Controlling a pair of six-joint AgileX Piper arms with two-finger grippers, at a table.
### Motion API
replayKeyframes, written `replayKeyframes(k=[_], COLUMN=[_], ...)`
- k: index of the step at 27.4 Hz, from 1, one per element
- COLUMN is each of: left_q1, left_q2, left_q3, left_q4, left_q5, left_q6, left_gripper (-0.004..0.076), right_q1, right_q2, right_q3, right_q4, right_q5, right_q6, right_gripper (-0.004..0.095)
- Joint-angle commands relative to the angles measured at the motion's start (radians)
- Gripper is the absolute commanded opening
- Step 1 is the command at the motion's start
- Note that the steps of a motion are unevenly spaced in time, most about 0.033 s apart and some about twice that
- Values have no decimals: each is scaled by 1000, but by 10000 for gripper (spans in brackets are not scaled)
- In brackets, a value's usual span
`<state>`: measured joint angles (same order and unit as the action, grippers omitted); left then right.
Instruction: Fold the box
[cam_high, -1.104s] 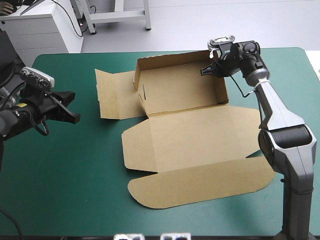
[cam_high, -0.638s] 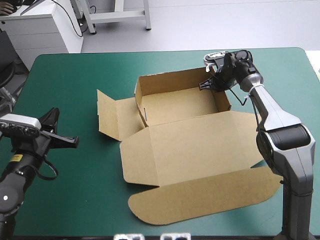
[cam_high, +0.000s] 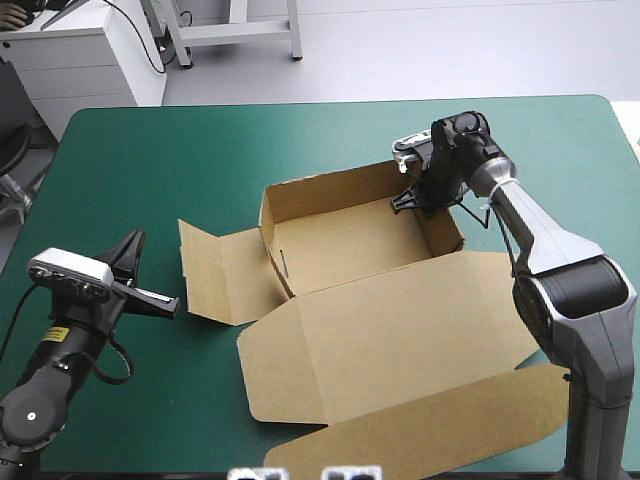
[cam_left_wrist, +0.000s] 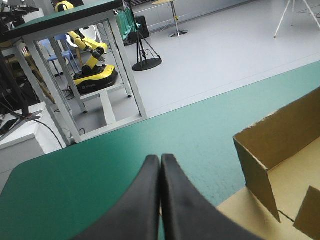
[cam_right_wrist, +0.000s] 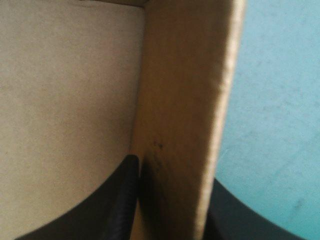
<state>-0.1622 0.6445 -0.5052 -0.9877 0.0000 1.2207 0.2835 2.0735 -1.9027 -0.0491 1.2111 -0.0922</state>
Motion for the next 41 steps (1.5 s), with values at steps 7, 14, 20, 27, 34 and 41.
replayKeyframes(k=[7,14,20,27,34,41], left_q1=[81,120,120,120,120,120], left_q2=[140,156,156,156,156,157], left_q3=[-28,-28,-28,-28,-28,7], left_q4=[-5,-11,-21,-35,-129,-379], left_q5=[19,83,108,173,178,141], left_q6=[-52,-48,-93,-288,-509,-517], left_gripper=[-9,-8,-8,-8,-8,-8], right_q1=[-13,-13,-13,-13,-13,-13], right_q2=[-70,-136,-134,-134,-132,-132], right_q3=[-188,-201,-166,-59,-52,-52], right_q4=[-19,-17,7,7,11,11], right_q5=[40,40,40,40,40,40], right_q6=[-16,4,4,4,4,4], right_gripper=[421,421,421,421,417,417])
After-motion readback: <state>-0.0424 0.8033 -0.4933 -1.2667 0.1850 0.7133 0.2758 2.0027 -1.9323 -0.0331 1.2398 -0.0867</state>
